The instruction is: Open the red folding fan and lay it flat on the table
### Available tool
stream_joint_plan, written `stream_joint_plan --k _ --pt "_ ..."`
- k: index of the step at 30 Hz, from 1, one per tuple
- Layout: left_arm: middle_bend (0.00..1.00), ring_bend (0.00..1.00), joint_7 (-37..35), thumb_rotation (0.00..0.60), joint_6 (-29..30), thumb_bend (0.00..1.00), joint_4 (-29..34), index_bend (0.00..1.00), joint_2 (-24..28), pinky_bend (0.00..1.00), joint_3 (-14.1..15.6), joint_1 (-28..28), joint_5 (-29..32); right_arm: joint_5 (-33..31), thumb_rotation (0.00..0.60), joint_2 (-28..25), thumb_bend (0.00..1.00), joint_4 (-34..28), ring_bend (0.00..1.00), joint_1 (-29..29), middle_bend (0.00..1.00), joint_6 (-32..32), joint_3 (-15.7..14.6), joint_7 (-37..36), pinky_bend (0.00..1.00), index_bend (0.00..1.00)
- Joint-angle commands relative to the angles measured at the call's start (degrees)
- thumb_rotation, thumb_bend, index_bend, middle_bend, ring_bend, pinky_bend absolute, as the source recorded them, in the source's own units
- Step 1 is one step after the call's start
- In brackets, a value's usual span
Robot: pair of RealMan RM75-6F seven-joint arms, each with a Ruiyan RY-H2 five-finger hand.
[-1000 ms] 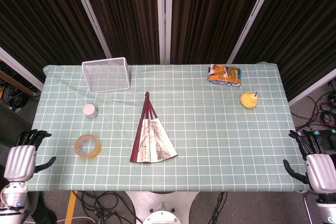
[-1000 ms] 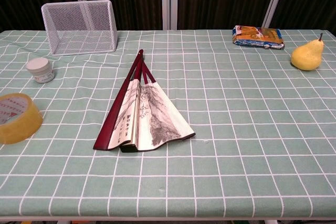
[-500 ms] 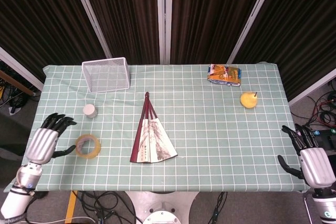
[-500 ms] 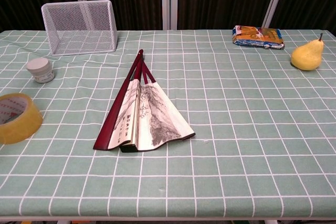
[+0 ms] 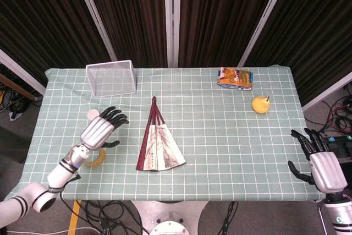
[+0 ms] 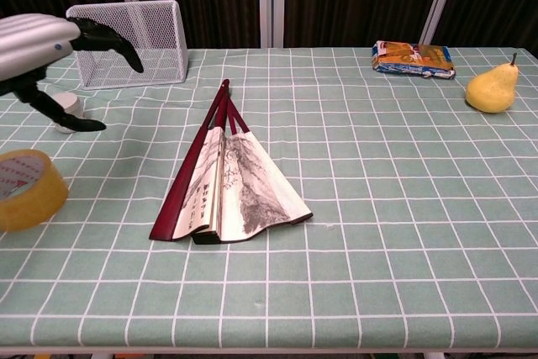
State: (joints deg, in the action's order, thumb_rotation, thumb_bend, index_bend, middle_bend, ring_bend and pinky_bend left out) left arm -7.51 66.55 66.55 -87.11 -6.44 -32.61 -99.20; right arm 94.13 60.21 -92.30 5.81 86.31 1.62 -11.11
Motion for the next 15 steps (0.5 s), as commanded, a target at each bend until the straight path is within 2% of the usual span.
stream_joint_plan --k 1,15 --pt "0.22 0.14 -1.36 0.600 -2.66 0.16 -9.43 0.29 -7.20 0.13 0.47 -4.79 -0.69 -0.52 0.600 0.02 0.27 0.21 0.00 -0.03 0.19 -0.15 0.05 -0.17 0.00 0.08" --pt "0.22 0.14 -7.64 0.600 -4.80 0.16 -28.72 0.29 -19.96 0.13 3.90 -10.52 0.17 -2.54 0.600 -0.02 0.27 -0.38 0.00 0.43 0.19 -1.84 0.21 0.76 0.00 0.08"
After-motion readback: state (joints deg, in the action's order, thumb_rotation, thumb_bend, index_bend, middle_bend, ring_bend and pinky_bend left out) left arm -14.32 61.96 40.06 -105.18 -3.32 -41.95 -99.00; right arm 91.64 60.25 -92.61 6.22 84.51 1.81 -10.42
